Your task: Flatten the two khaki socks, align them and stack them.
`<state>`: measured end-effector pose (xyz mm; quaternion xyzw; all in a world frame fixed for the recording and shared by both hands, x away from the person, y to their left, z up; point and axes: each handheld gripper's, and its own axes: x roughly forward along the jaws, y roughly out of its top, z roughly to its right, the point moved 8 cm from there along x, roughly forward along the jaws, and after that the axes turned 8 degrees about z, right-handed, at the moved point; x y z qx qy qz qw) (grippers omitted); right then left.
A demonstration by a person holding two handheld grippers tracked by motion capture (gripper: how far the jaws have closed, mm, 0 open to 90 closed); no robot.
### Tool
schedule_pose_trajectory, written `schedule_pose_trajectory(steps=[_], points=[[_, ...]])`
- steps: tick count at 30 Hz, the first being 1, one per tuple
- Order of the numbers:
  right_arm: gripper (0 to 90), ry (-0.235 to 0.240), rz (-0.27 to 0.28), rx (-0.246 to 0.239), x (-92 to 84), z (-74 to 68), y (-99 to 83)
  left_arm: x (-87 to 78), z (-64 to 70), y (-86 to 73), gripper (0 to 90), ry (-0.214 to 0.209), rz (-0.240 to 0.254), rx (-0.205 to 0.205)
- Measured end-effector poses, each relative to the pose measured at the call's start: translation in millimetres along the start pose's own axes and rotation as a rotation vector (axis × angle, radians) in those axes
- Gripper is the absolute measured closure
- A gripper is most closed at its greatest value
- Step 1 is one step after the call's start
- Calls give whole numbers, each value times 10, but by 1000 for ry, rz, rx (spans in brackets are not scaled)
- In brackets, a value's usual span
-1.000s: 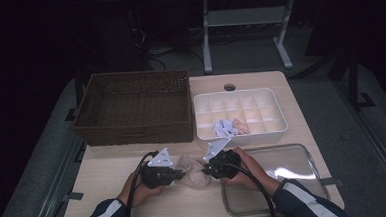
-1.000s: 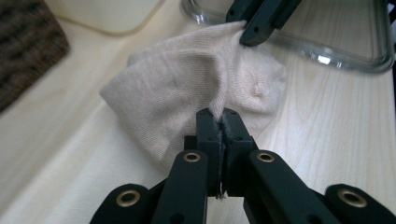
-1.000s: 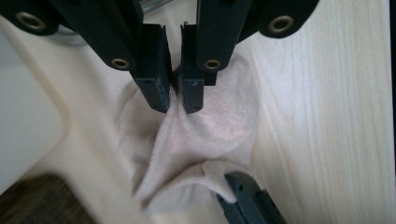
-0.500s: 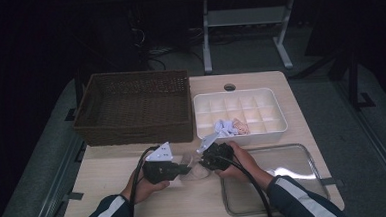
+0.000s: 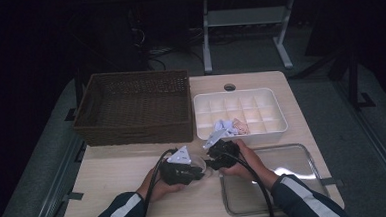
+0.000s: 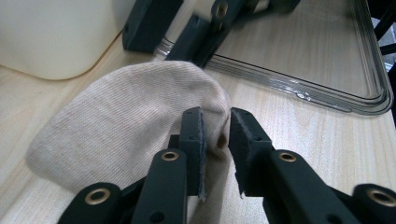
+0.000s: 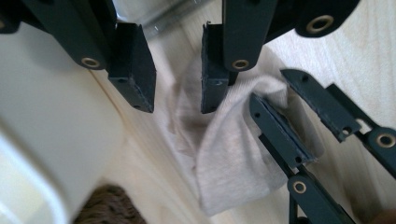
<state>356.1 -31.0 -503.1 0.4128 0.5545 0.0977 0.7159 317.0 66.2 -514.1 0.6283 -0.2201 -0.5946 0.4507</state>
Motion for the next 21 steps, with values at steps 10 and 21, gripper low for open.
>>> schedule_pose_trajectory(steps=[10, 21], points=[[792, 44, 140, -46, -183, -172, 185, 9, 6, -3, 688, -9, 19, -38], [826, 16, 24, -63, 46, -112, -12, -264, 19, 100, 492, 53, 74, -67]])
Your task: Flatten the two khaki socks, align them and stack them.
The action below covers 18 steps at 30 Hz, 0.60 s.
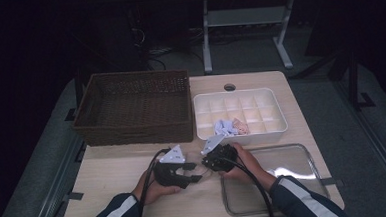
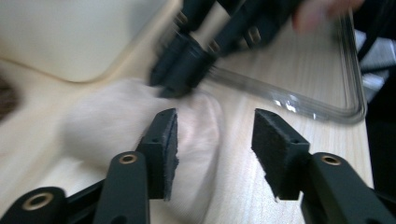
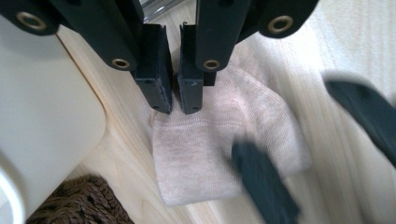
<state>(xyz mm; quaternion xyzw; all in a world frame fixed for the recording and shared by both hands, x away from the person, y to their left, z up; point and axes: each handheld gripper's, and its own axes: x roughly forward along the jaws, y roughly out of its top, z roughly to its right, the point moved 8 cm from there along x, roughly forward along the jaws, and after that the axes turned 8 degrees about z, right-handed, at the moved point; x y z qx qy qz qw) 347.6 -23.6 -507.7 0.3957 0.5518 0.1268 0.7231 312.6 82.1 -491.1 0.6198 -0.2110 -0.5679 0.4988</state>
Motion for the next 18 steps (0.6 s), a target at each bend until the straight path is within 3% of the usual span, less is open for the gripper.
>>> schedule_pose_trajectory(steps=[2, 6, 10, 12, 16, 17, 18], points=[[818, 0, -5, -6, 11, -4, -10, -49, -95, 5, 482, 57, 20, -26], [806, -17, -11, -27, 33, 7, -31, 6, -262, -94, 461, 130, -26, -41], [803, -23, -7, -46, 40, 1, -36, 61, -328, -208, 454, 136, -79, -52], [791, -19, 1, -28, 33, -4, -34, 72, -329, -242, 456, 129, -96, -59], [811, -12, 39, -56, -23, 23, 18, 89, -346, -262, 495, 102, -84, -88], [823, -5, 59, -21, -44, -5, 53, 84, -344, -264, 512, 97, -85, -86], [842, -13, 72, -24, -72, 4, 84, 84, -344, -265, 521, 96, -83, -86]])
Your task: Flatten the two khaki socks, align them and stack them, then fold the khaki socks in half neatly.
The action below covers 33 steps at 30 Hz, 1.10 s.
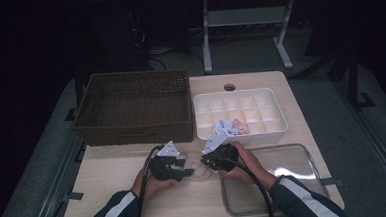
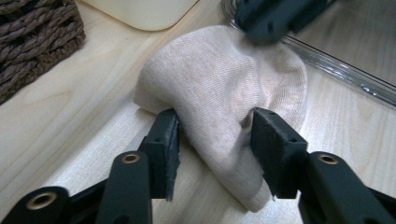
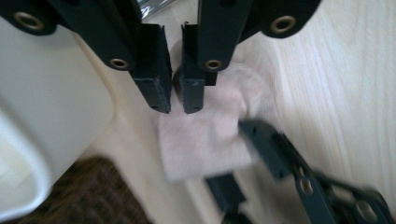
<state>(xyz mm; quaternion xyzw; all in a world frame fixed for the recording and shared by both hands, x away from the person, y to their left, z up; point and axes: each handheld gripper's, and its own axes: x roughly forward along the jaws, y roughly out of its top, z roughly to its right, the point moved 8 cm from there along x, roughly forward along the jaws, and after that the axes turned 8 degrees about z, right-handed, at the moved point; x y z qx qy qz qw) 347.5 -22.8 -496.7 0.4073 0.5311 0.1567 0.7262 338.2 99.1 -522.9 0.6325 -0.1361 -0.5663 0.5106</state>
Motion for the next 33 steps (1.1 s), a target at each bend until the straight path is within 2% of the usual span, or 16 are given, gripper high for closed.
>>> schedule_pose_trajectory(steps=[2, 3, 5, 6, 9, 11, 12, 14, 20, 22, 26, 29, 31, 33], points=[[886, -8, 20, -10, -37, -17, 57, -4, 25, -6, 557, -16, -1, -7], [894, 2, 25, -15, -49, -47, 77, -8, 22, -8, 584, -18, -6, 6], [896, 18, 15, -46, -30, -97, 84, -9, 30, -10, 606, -28, -6, 0], [896, 26, 10, -43, -13, -128, 86, -11, 37, -11, 630, -36, -8, -2], [894, 27, -26, -56, 71, -157, 49, -11, 60, -8, 661, -36, -1, 15], [889, 23, -71, -49, 116, -149, -11, -12, 80, 1, 702, -23, -2, 45], [885, 26, -71, -46, 133, -131, -25, -13, 83, 3, 715, -22, -2, 44], [885, 34, -73, -27, 139, -125, -40, -20, 75, 9, 734, -32, 1, 36], [885, 29, -77, -36, 144, -137, -53, -38, 70, 34, 788, -64, 27, 7], [885, 35, -77, -30, 147, -137, -53, -52, 71, 46, 788, -77, 49, -22], [885, 42, -74, -43, 167, -133, -45, -91, 54, 91, 797, -87, 89, -52], [885, 42, -64, -33, 182, -140, -38, -103, 44, 102, 806, -83, 84, -46], [884, 37, -65, -39, 181, -127, -43, -106, 43, 110, 816, -71, 72, -15], [884, 49, -66, -25, 181, -125, -49, -112, 58, 132, 821, -66, 68, 6]])
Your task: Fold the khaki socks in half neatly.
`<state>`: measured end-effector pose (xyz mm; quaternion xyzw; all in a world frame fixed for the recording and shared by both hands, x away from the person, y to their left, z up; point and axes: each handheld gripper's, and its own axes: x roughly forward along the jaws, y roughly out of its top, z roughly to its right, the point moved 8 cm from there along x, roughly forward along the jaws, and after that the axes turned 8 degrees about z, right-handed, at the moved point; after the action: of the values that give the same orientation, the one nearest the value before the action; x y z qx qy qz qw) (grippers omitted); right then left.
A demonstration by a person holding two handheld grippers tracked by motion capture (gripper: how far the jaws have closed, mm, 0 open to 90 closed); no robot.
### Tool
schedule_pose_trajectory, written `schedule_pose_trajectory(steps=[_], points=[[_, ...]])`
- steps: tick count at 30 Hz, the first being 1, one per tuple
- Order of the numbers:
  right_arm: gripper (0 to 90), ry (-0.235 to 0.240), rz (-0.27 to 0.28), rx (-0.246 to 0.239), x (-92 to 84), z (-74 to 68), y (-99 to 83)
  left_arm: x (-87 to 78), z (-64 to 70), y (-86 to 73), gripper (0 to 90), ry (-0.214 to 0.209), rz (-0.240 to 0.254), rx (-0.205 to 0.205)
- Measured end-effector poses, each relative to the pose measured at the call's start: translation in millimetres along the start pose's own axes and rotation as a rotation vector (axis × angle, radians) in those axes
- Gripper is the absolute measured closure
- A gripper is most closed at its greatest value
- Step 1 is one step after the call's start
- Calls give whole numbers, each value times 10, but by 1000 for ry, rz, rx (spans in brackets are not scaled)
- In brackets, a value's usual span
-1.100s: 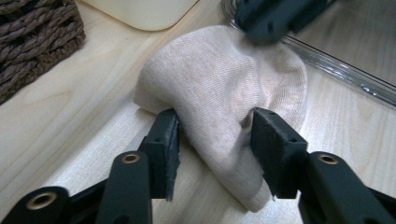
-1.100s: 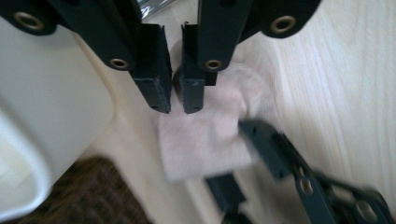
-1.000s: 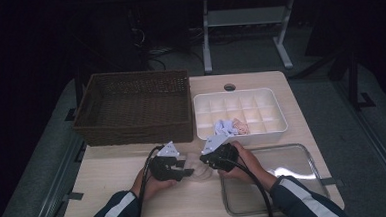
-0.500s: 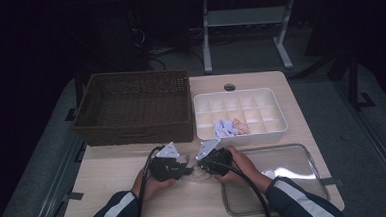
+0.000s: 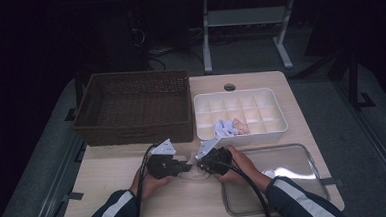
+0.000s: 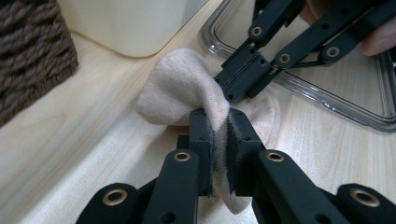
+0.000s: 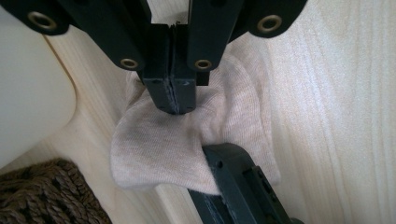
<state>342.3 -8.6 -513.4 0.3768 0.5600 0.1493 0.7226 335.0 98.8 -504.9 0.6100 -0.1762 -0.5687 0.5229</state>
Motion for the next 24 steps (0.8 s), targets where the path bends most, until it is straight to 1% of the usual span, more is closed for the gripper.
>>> schedule_pose_trajectory(steps=[1, 4, 6, 7, 9, 10, 11, 12, 13, 15, 16, 17, 18, 19, 20, 21, 22, 24], points=[[884, 2, -1, 5, -1, -1, 0, 3, 5, 10, 821, 3, 5, 1], [882, -2, -5, 2, 3, -3, 5, 11, 24, 20, 821, -2, 10, 0], [877, -10, -1, -5, 10, -2, 12, 10, 29, 24, 816, 3, 19, -20], [872, -10, 2, 8, 12, -18, 20, 8, 29, 24, 806, 4, 21, -31], [870, -15, 2, -3, 17, -23, 26, -17, 24, 26, 784, -4, 28, -44], [870, -14, 4, -8, 19, -24, 27, -25, 19, 21, 775, -6, 26, -49], [869, -14, 5, -7, 20, -24, 27, -33, 17, -2, 746, -15, 14, -63], [869, -10, 6, -2, 19, -23, 26, -41, 11, -36, 722, -11, 2, -74], [869, -6, 4, -9, 18, -11, 20, -47, 3, -66, 719, 1, -6, -77], [870, 1, 1, 1, 21, -23, 24, -59, -16, -172, 689, 29, -48, -76], [870, 1, -3, -8, 24, -19, 25, -54, -26, -203, 669, 35, -55, -87], [871, 0, -2, -7, 27, -26, 27, -50, -30, -219, 665, 36, -60, -87], [871, -2, -3, -23, 26, -16, 21, -49, -29, -215, 663, 45, -65, -81], [871, 1, 4, -14, 24, -25, 21, -42, -35, -210, 658, 58, -70, -67], [871, 3, 3, -18, 20, -16, 13, -31, -42, -213, 624, 77, -73, -61], [869, 7, 7, -6, 18, -20, 12, -30, -45, -214, 585, 80, -70, -61], [864, 7, 5, -11, 16, -13, 8, -30, -46, -215, 586, 80, -69, -59], [836, 9, 7, -7, 8, -13, 12, -27, -43, -211, 588, 87, -79, -51]])
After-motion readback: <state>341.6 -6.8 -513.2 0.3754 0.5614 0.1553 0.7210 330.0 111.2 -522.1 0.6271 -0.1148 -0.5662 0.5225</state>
